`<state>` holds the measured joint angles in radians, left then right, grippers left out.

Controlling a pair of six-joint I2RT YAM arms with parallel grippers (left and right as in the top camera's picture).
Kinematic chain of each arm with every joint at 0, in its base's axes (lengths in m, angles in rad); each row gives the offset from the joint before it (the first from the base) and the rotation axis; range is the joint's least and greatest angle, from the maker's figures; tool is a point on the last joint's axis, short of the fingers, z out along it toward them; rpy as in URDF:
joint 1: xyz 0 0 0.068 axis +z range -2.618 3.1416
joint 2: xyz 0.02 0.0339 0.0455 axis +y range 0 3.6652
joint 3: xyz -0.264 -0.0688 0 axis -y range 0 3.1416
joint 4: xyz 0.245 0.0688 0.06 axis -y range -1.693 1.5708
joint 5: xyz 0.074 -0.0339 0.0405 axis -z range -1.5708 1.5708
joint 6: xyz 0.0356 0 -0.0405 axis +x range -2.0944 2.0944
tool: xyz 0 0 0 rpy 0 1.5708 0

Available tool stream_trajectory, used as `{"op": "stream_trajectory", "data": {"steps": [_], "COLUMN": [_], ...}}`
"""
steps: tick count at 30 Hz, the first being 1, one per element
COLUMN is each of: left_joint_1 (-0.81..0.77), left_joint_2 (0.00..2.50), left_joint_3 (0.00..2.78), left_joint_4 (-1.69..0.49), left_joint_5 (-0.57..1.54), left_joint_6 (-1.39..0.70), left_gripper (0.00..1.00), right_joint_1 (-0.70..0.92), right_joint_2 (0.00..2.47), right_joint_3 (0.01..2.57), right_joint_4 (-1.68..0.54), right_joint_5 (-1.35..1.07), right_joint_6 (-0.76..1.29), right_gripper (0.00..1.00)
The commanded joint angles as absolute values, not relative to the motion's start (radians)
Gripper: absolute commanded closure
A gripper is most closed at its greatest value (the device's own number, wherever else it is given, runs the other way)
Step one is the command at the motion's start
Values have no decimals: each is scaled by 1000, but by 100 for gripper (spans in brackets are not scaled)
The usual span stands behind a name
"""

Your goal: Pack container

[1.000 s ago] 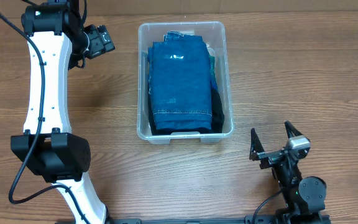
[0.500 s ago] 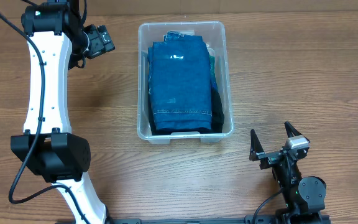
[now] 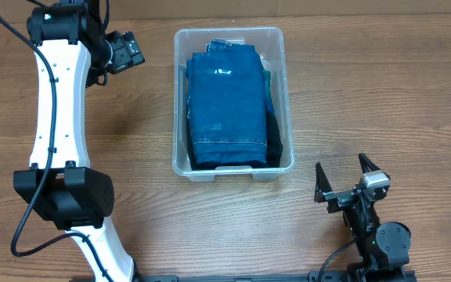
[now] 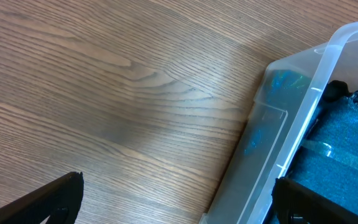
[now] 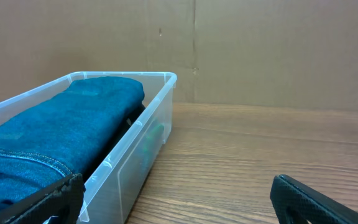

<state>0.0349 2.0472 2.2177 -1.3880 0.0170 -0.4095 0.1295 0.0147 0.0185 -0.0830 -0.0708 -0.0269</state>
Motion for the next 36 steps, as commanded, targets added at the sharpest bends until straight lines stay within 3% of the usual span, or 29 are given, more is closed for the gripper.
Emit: {"op": "stream_trajectory", "data": {"steps": [1, 17, 29, 36], "left_joint_1": [30, -327, -325, -224], "left_joint_2": [2035, 1441, 1054, 846], "left_joint_3": [2219, 2219, 2189, 1921], "left_joint_4": [-1387, -1384, -1495, -1495], "left_joint_5": [7, -3, -62, -63], "left_joint_6": [-396, -396, -401, -413], "left_gripper": [0, 0, 0, 0], "right_joint_1": [122, 122, 122, 122], "right_joint_2": [3, 3, 3, 3], "right_joint_3": [8, 8, 8, 8], "right_joint_4": [-79, -79, -79, -79], "right_joint_5": [-61, -61, -61, -61], "right_joint_6": [-34, -34, -34, -34], "right_gripper": [0, 0, 0, 0]}}
